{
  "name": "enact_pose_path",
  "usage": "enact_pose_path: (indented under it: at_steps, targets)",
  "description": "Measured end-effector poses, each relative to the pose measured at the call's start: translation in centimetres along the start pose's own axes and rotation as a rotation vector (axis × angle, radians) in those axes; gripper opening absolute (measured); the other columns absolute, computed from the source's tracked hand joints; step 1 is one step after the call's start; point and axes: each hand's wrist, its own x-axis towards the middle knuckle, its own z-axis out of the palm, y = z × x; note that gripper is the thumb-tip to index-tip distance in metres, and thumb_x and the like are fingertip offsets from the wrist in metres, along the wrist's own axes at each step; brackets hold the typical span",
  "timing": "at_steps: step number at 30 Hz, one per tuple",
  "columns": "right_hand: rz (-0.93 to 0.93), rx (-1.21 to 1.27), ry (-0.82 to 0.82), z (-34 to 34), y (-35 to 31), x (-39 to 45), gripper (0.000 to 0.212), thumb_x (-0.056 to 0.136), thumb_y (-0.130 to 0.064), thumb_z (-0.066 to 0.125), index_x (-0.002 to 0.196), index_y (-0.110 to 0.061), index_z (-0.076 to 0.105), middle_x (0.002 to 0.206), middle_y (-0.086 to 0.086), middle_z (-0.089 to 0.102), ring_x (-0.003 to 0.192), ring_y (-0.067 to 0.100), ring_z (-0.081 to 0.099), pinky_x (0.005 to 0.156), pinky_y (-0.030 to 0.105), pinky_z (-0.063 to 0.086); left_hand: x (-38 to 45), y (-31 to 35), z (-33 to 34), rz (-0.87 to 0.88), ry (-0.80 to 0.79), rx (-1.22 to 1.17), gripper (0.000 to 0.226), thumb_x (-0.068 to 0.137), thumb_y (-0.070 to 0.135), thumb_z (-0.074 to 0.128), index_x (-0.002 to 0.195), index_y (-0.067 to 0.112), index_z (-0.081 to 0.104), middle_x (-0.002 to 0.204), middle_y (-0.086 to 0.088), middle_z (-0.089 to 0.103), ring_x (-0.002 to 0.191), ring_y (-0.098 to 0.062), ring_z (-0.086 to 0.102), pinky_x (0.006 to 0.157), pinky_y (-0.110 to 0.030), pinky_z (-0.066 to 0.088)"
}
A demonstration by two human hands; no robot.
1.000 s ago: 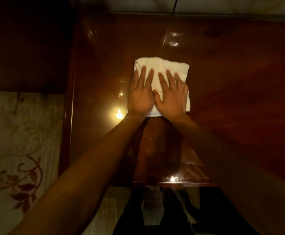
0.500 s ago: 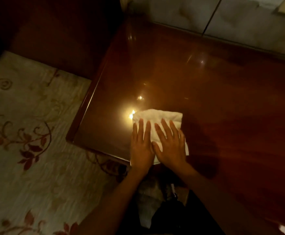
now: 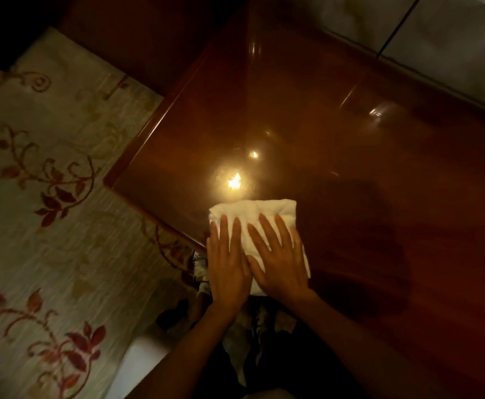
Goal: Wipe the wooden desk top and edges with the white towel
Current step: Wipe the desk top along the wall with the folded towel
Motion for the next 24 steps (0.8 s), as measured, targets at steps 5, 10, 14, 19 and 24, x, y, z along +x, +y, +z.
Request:
enact_pose_path:
  at_steps: [5,10,14,19,24]
  targets:
    - [0.016,-0.015,0.023,0.2,-1.0,3.6,0.063,0.094,-0.047,0.028,0.149,-0.021,0.016,0.155,0.011,0.024,0.143,0.033,0.019,0.112,0.054,0.019,3.5,-1.7,-1.0,0.007,-0.045,0.037,0.058,0.093,0.037,0.02,0.145,0.01,0.019,0.154,-0.013,0.012,0.143,-0.034,0.006,0.116,-0.05,0.012]
    - [0.017,0.005,0.012,0.0,-2.1,8.5,0.062,0.094,-0.047,0.029,0.149,-0.02,0.018,0.156,0.012,0.023,0.143,0.034,0.019,0.111,0.056,0.026,8.0,-3.3,-2.6,0.022,-0.07,0.042,0.06,0.093,0.04,0.017,0.146,0.011,0.015,0.154,-0.008,0.004,0.144,-0.031,0.001,0.117,-0.048,0.007]
    - [0.016,-0.009,0.027,-0.1,-3.1,12.8,0.061,0.095,-0.047,0.026,0.148,-0.019,0.02,0.155,0.012,0.025,0.143,0.034,0.021,0.111,0.055,0.023,12.2,-5.1,-3.8,0.057,-0.067,0.04,0.061,0.093,0.037,0.024,0.146,0.008,0.02,0.155,-0.017,0.015,0.144,-0.034,0.004,0.116,-0.051,0.011]
    - [0.068,0.004,0.035,-0.6,-4.0,17.9,0.061,0.094,-0.048,0.024,0.148,-0.021,0.02,0.156,0.01,0.024,0.143,0.033,0.021,0.112,0.055,0.023,17.6,-6.5,-5.2,0.097,-0.054,0.05,0.055,0.095,0.027,0.03,0.147,0.012,0.019,0.157,-0.015,0.012,0.145,-0.03,0.001,0.117,-0.048,0.009]
    - [0.099,0.049,0.07,-0.9,-4.2,24.8,0.06,0.094,-0.045,0.026,0.148,-0.021,0.021,0.156,0.011,0.024,0.143,0.033,0.02,0.113,0.056,0.022,24.7,-7.7,-6.9,0.146,-0.063,0.066,0.054,0.097,0.021,0.037,0.148,0.011,0.019,0.158,-0.015,0.012,0.146,-0.031,0.003,0.119,-0.05,0.01]
